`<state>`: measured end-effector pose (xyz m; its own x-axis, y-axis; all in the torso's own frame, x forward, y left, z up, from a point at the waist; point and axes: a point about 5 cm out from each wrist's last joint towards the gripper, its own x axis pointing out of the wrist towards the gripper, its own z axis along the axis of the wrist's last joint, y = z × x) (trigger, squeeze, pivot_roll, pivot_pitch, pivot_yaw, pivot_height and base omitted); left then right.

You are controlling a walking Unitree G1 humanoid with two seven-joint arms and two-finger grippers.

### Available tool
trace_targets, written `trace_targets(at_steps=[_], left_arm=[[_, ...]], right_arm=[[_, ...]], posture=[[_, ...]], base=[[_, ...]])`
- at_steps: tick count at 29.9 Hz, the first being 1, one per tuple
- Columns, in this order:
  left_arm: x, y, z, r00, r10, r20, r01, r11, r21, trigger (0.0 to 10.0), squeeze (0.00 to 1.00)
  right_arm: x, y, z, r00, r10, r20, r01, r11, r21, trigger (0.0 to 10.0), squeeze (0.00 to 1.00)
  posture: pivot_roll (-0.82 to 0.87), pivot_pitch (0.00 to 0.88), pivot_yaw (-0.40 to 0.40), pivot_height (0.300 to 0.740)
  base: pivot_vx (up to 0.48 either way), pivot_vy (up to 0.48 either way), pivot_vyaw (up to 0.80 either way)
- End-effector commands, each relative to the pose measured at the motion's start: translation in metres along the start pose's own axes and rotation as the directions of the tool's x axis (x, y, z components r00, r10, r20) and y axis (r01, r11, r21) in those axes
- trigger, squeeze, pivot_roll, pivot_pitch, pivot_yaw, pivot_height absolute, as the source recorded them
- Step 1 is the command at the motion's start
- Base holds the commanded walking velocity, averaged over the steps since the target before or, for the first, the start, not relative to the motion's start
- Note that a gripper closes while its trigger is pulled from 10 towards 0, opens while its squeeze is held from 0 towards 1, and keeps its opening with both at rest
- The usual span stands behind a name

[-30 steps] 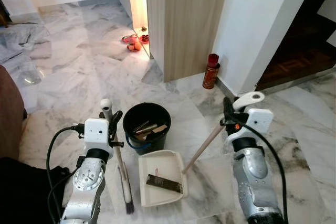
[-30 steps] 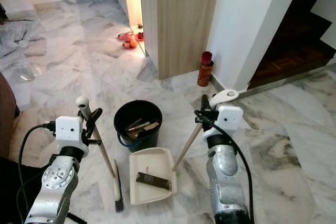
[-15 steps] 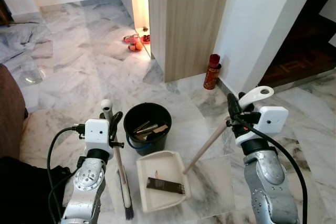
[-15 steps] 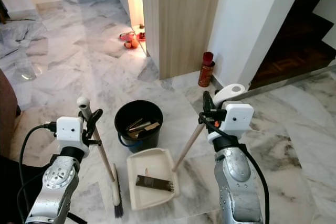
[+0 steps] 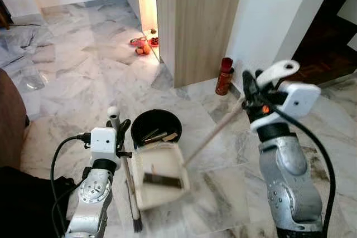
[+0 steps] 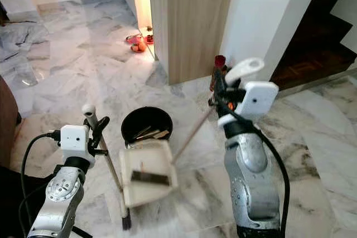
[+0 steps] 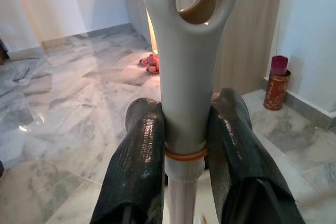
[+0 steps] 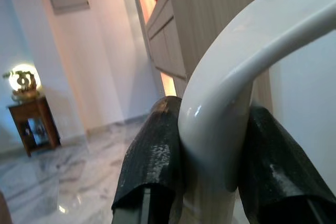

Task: Sweep floor

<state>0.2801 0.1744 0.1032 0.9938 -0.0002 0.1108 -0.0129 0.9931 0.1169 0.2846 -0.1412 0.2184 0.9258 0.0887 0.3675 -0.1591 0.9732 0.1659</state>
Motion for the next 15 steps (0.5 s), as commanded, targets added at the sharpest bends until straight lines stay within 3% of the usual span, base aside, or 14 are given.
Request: trace_targets(at_steps=[1, 15], left_arm=[[0.004, 0.0, 0.008, 0.999, 0.001, 0.045, -0.002, 1.0, 0.016, 10.0, 0.0], [-0.004, 0.011, 0.011, 0.996, 0.05, 0.074, -0.053, 0.998, 0.037, 10.0, 0.0]], right_arm=[[0.003, 0.002, 0.02, 0.996, -0.006, 0.087, 0.004, 1.0, 0.017, 10.0, 0.0], [0.023, 0.013, 0.026, 0.989, -0.031, 0.147, 0.021, 0.997, 0.071, 10.0, 0.0]], posture=[[0.14, 0.059, -0.024, 0.74], [0.16, 0.061, -0.025, 0.74]], base=[[0.0, 0.0, 0.0], [0.0, 0.0, 0.0]])
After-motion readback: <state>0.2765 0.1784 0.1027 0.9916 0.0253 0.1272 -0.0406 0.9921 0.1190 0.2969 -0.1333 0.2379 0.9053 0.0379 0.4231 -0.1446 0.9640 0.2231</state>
